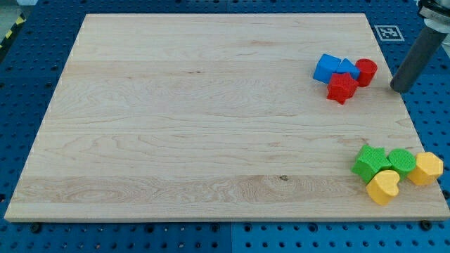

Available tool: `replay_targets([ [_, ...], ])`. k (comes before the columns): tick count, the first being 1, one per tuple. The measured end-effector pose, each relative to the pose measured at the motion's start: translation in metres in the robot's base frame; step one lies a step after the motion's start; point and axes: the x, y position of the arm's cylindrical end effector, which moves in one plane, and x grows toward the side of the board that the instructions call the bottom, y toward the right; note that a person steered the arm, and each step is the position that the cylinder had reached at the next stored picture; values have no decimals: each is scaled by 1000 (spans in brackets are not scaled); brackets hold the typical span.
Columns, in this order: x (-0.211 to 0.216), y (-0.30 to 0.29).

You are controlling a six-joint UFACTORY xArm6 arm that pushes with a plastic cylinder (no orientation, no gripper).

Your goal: Push the red star towards the center

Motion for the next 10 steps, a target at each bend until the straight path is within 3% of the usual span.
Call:
replay_targets([
  [3,3,-128],
  [7,12,-143],
  [10,67,-211],
])
